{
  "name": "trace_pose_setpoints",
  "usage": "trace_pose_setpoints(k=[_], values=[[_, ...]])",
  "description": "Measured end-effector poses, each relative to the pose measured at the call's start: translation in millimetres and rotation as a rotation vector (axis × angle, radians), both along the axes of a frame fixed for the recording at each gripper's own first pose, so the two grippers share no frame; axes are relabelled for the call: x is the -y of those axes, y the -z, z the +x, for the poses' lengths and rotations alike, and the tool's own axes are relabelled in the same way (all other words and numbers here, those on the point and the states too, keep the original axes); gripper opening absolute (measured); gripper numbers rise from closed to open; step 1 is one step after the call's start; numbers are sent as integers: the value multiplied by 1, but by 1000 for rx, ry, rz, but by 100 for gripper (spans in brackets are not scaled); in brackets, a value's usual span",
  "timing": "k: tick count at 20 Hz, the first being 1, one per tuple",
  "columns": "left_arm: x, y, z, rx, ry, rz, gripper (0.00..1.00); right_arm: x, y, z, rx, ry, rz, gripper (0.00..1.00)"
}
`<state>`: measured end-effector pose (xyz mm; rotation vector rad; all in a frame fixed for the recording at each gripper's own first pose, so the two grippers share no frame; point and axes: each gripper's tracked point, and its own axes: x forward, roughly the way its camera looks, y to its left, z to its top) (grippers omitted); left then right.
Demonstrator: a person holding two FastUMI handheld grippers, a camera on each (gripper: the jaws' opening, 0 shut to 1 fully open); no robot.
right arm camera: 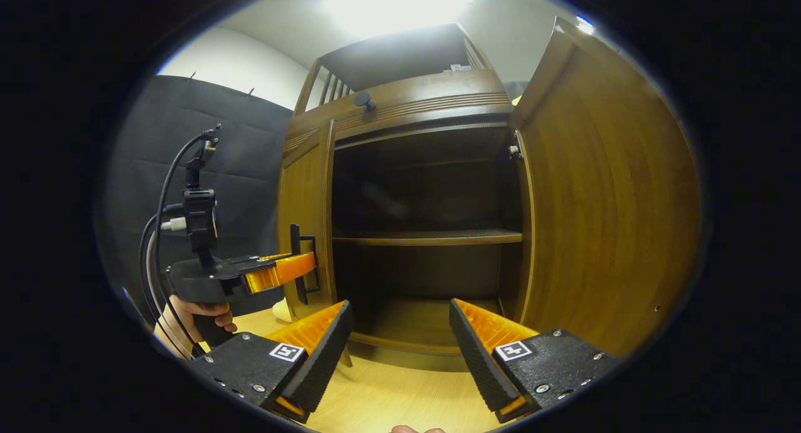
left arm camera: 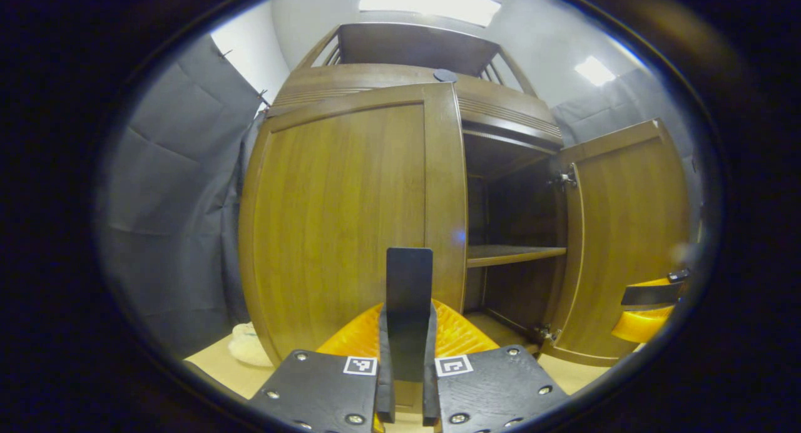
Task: Open the right door of the double-door shoe cabinet with the right hand, and open the left door with the left hand.
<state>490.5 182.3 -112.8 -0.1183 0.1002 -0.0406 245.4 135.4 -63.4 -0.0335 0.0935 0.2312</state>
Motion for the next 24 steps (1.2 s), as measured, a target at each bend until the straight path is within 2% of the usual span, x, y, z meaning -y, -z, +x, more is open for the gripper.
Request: trace_pose_setpoints(k=[8,12,24], values=[[-22,-13,-37,12,-13,2,19,8,3,-4,-7,53,47,96],[-32,-12,-61,19,-25,-1,19,7,4,-3,-19,59,22,95],[-71,-16,-113,16,-61,12,19,-7,10,-9,-62,19,22,95]])
